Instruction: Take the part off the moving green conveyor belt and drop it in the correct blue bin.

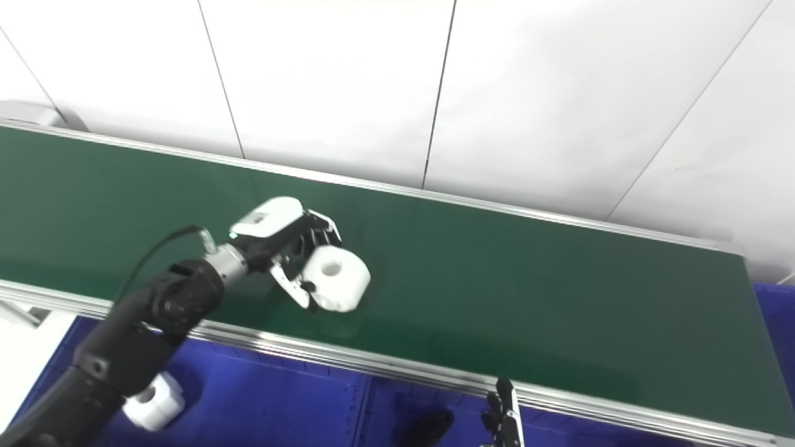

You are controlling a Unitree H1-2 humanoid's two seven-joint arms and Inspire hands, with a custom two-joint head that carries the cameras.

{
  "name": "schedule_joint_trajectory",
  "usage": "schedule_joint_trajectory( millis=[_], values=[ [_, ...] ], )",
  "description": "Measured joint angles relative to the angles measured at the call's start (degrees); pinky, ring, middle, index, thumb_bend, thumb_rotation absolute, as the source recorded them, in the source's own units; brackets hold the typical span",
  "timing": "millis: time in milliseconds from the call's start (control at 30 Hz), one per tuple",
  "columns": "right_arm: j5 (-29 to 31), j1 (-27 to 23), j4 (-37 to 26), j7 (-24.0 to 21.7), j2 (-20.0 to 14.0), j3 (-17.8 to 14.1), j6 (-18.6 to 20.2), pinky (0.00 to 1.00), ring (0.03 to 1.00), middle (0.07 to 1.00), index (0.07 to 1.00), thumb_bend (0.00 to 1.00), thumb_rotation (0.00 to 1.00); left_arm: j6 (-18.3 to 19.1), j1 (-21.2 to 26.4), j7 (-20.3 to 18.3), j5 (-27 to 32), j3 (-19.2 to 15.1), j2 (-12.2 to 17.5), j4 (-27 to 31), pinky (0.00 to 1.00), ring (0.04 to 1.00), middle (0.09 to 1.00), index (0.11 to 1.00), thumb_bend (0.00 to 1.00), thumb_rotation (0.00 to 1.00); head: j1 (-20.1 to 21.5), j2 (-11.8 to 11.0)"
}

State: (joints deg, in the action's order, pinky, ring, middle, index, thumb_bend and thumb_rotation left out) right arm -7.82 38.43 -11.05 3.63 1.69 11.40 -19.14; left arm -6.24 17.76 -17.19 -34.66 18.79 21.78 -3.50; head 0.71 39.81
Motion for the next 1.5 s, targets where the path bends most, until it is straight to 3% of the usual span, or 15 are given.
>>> schedule_joint_trajectory(
  millis=[100,233,300,333,467,567,800,867,933,967,1100,1300,1500],
  values=[
    [0.37,-0.06,-0.98,-0.02,-0.01,-0.04,0.37,0.94,0.980,1.000,1.000,0.73,1.00,0.03,-0.93,-1.97,1.89,-1.70,2.48,6.80,0.38,0.437,0.488,0.483,0.52,0.00,-0.44,0.53],
    [0.51,-0.71,-1.63,-0.61,-0.34,-0.16,1.20,0.94,0.981,1.000,1.000,0.71,1.00,0.18,-1.69,-4.28,3.04,-2.93,4.90,12.29,0.31,0.380,0.459,0.500,0.52,0.00,-3.33,3.59],
    [0.57,-0.81,-2.10,-0.94,-0.53,-0.31,1.92,0.96,0.985,1.000,1.000,0.71,1.00,0.26,-2.22,-5.42,3.17,-3.41,5.73,14.49,0.33,0.391,0.465,0.497,0.52,0.00,-3.34,3.61],
    [0.75,-0.87,-2.66,-1.05,-0.61,-0.39,2.66,0.96,0.987,1.000,1.000,0.71,1.00,0.29,-2.56,-5.77,3.19,-3.73,6.03,15.31,0.34,0.399,0.468,0.496,0.52,0.00,-4.39,4.91],
    [1.64,-1.46,-3.94,-1.10,-0.70,-0.84,3.60,0.98,0.986,1.000,1.000,0.72,1.00,1.51,-4.84,-8.00,3.07,-5.14,7.81,20.49,0.21,0.269,0.402,0.502,0.52,0.00,-5.89,6.41],
    [1.98,-1.95,-5.14,-1.36,-0.92,-1.03,4.03,0.97,0.973,1.000,1.000,0.71,1.00,2.92,-7.16,-9.20,3.06,-6.44,8.04,24.82,0.30,0.360,0.446,0.504,0.52,0.00,-7.64,7.47],
    [3.90,-3.15,-8.33,-2.89,-1.98,-1.45,7.69,0.94,0.955,0.992,1.000,0.71,1.00,8.03,-15.09,-13.00,2.90,-9.12,8.55,33.36,0.36,0.421,0.482,0.487,0.52,0.00,-9.67,9.58],
    [3.87,-3.23,-9.56,-3.00,-2.02,-1.67,8.65,0.93,0.941,0.982,1.000,0.72,1.00,9.10,-17.25,-13.67,2.90,-9.70,8.55,34.80,0.32,0.392,0.469,0.494,0.52,0.00,-10.20,11.24],
    [3.88,-3.45,-9.98,-3.12,-2.04,-1.91,9.75,0.91,0.930,0.972,1.000,0.72,1.00,9.24,-19.40,-13.60,2.87,-10.47,8.55,35.33,0.21,0.279,0.426,0.502,0.52,0.00,-10.55,11.78],
    [3.95,-3.56,-10.25,-3.25,-2.10,-2.08,10.23,0.91,0.930,0.972,1.000,0.72,1.00,9.21,-21.00,-13.37,2.69,-10.91,8.55,35.79,0.21,0.275,0.420,0.503,0.52,0.00,-10.55,11.78],
    [5.84,-3.75,-12.41,-3.42,-2.46,-2.76,12.02,0.91,0.934,0.979,1.000,0.70,1.00,9.03,-26.09,-13.35,0.46,-11.02,8.54,36.86,0.27,0.328,0.414,0.511,0.52,0.00,-11.17,13.62],
    [7.19,-5.11,-13.16,-4.04,-3.10,-3.06,13.76,0.89,0.936,0.979,1.000,0.70,1.00,7.80,-29.85,-13.20,-2.99,-10.92,8.54,36.59,0.28,0.355,0.435,0.506,0.52,0.00,-10.64,13.28],
    [6.80,-5.29,-13.18,-4.35,-3.26,-3.25,13.81,0.87,0.920,0.967,1.000,0.72,1.00,4.78,-29.65,-11.59,-7.83,-8.93,8.54,29.64,0.27,0.326,0.420,0.509,0.52,0.00,-9.23,12.92]
  ],
)
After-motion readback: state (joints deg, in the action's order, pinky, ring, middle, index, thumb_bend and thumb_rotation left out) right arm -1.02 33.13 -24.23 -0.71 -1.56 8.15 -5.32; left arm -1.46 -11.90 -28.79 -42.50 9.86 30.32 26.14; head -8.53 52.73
